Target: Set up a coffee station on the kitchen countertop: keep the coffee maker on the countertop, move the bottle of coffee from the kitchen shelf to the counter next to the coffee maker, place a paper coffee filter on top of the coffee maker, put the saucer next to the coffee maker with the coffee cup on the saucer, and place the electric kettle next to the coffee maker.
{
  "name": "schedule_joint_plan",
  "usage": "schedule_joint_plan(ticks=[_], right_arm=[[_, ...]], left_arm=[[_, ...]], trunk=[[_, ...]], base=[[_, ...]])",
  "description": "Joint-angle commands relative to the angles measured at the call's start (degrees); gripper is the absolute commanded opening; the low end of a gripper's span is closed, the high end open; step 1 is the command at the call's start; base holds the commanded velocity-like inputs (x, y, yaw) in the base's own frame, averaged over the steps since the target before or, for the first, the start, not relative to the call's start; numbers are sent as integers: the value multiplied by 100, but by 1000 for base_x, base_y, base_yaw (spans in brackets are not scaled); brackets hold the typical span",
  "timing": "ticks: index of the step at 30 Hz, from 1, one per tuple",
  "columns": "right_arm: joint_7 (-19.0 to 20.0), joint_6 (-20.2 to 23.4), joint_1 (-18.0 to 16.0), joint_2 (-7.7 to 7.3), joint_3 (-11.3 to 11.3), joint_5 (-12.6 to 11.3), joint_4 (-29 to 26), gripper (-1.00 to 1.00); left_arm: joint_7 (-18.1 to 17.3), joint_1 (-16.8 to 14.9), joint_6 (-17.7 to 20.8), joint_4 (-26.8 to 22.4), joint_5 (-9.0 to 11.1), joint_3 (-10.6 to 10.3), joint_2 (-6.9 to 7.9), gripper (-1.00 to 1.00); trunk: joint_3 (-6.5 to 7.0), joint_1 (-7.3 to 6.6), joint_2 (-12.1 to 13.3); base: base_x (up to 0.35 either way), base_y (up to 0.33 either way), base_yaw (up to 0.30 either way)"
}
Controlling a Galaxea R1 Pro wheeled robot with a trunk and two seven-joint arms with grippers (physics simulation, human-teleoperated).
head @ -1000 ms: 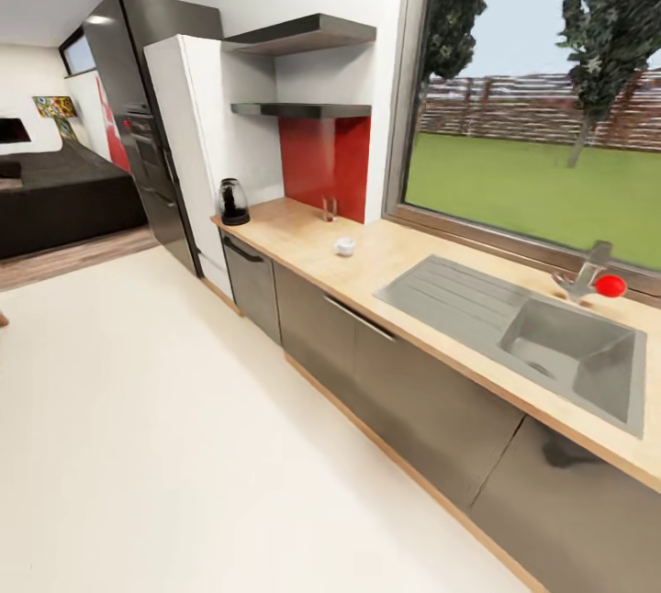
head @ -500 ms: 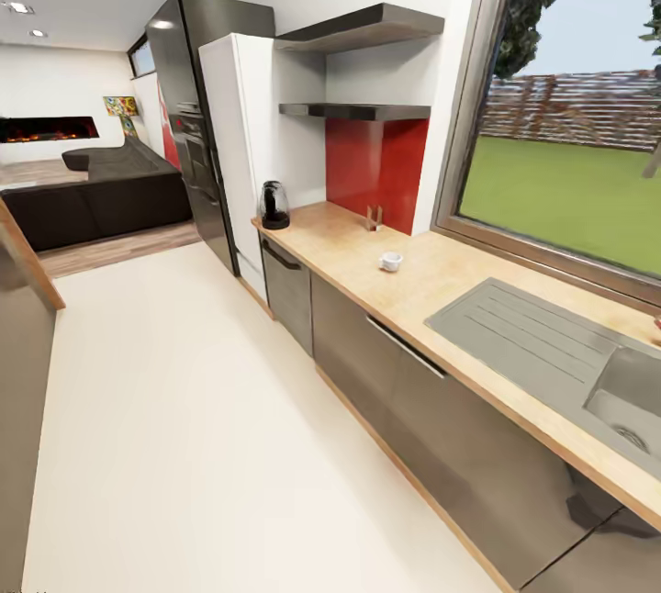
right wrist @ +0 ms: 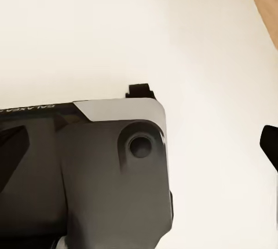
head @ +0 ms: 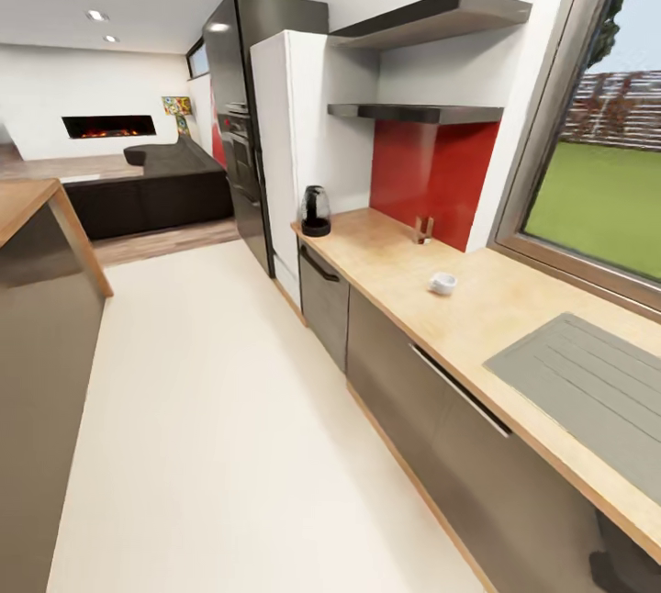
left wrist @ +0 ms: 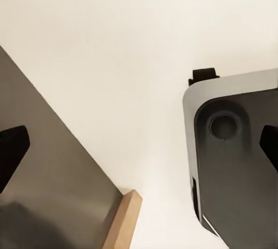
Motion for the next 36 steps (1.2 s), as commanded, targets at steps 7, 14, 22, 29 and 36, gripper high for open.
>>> schedule_joint_plan(ticks=[7,14,22,29,36], right_arm=[[-29,36,0,1,49,-53,-17,100],[-45,36,0,-16,41,-51,-19,100],[-35,27,0,-30,47,-30,-21,100],[-26,27,0,-8,58,-26,-35,100],[-18,19,0,-23,58,-26,-31,100]], left_arm=[[8,-4,-193,-6,481,-43,35,100],[3,-4,-234,-6,617,-53,30,100],[3,-4,-237,-4,632,-55,29,100],[3,-4,-244,2,647,-55,30,100],[3,-4,-245,2,651,-55,30,100]], trunk=[[-11,6,-10],[-11,6,-10],[-11,6,-10],[-11,6,-10],[-11,6,-10]], base=[[339,22,271],[339,66,78],[339,71,6],[338,82,0],[314,184,0]])
